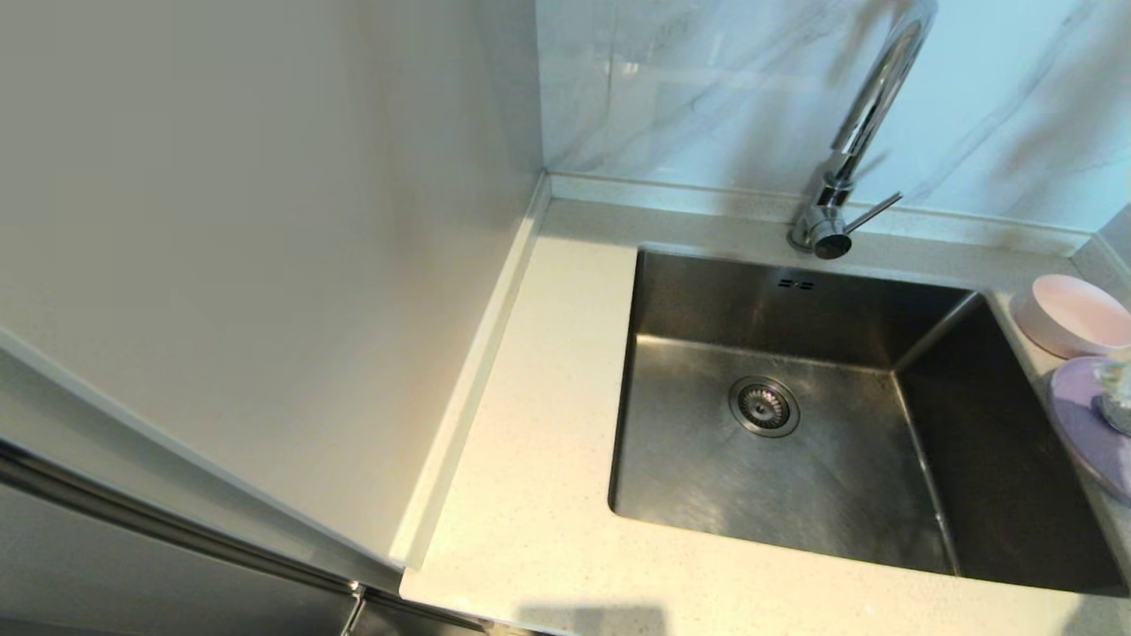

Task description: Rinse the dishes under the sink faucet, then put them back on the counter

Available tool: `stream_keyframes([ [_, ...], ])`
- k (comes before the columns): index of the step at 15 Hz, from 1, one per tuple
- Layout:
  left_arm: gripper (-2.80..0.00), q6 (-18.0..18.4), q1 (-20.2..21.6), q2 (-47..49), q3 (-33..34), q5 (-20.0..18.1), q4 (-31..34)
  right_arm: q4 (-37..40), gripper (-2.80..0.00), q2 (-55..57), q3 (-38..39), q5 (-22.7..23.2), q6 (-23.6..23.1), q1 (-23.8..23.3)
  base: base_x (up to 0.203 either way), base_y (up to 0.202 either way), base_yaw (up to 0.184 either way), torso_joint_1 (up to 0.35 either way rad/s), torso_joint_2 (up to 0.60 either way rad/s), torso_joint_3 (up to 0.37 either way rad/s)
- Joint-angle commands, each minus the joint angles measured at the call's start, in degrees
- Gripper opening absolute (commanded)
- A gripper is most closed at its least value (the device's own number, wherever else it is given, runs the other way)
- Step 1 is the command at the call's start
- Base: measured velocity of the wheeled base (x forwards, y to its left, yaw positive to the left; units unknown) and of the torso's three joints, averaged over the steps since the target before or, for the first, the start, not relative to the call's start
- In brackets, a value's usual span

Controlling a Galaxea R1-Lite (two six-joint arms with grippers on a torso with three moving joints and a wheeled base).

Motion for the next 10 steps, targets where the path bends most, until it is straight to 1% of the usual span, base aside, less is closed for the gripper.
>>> stream_keyframes([
  [1,-2.80,0.00,0.00,0.00,0.00,0.01,0.00,1.82,-2.80,-5.96,-1.83,-0.07,1.02,4.84,0.000,0.000,0.000,0.000,0.00,0.000],
  [3,-2.80,0.00,0.00,0.00,0.00,0.01,0.00,2.45,-2.80,-9.31,-2.06,-0.16,1.45,8.13,0.000,0.000,0.000,0.000,0.00,0.000],
  [4,-2.80,0.00,0.00,0.00,0.00,-0.07,0.00,3.29,-2.80,-11.17,-2.61,-0.35,2.94,9.84,0.000,0.000,0.000,0.000,0.00,0.000],
  [5,-2.80,0.00,0.00,0.00,0.00,0.00,0.00,4.66,-2.80,-12.78,-3.54,-1.87,4.66,11.76,0.000,0.000,0.000,0.000,0.00,0.000],
  [7,-2.80,0.00,0.00,0.00,0.00,0.01,0.00,6.63,-2.80,-16.60,-4.24,-9.18,5.56,15.27,0.000,0.000,0.000,0.000,0.00,0.000],
  [8,-2.80,0.00,0.00,0.00,0.00,0.01,0.00,6.85,-2.80,-18.90,-3.16,-11.45,5.74,16.61,0.000,0.000,0.000,0.000,0.00,0.000],
  [10,-2.80,0.00,0.00,0.00,0.00,0.01,0.00,6.88,-2.80,-25.00,1.14,-13.60,6.60,18.89,0.000,0.000,0.000,0.000,0.00,0.000],
])
